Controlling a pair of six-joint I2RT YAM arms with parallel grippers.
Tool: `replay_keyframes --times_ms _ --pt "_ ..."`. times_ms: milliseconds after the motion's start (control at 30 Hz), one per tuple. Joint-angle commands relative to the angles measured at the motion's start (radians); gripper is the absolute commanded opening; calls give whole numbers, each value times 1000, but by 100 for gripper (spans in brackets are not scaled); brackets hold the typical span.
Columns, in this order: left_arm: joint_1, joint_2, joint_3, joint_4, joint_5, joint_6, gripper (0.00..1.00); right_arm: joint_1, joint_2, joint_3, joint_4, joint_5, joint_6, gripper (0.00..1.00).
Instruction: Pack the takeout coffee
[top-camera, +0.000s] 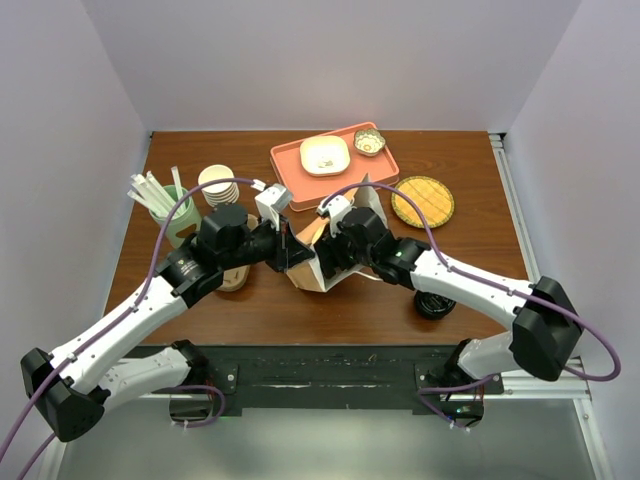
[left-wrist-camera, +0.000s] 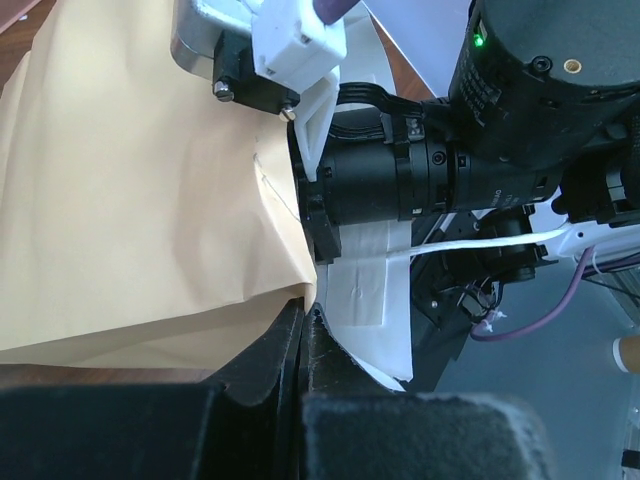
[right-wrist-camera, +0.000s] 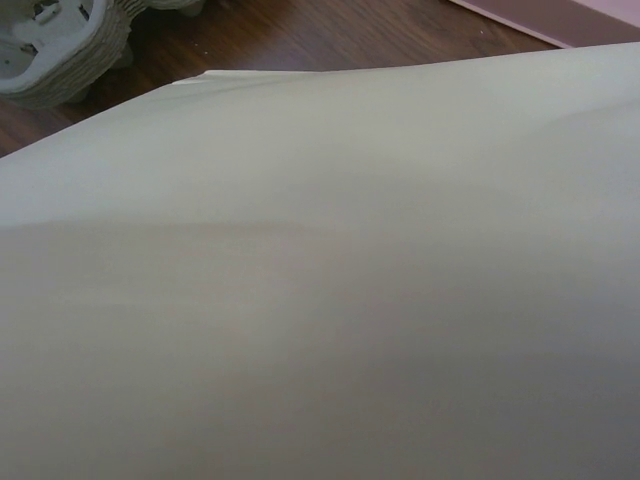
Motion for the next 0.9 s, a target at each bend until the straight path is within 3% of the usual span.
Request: replay_keyframes --times_ms 0,333,500,767,867 --pt "0 7 36 18 8 42 0 12 50 31 -25 -21 -54 86" --pt "1 6 36 15 -1 37 0 11 107 62 -33 62 -82 82" --pt "0 6 47 9 -21 34 0 10 110 71 -42 112 -96 63" --pt "0 12 67 -5 -51 33 0 11 60 68 -36 140 -102 44" --pt "1 12 70 -17 -73 34 0 11 37 70 -34 145 -107 32"
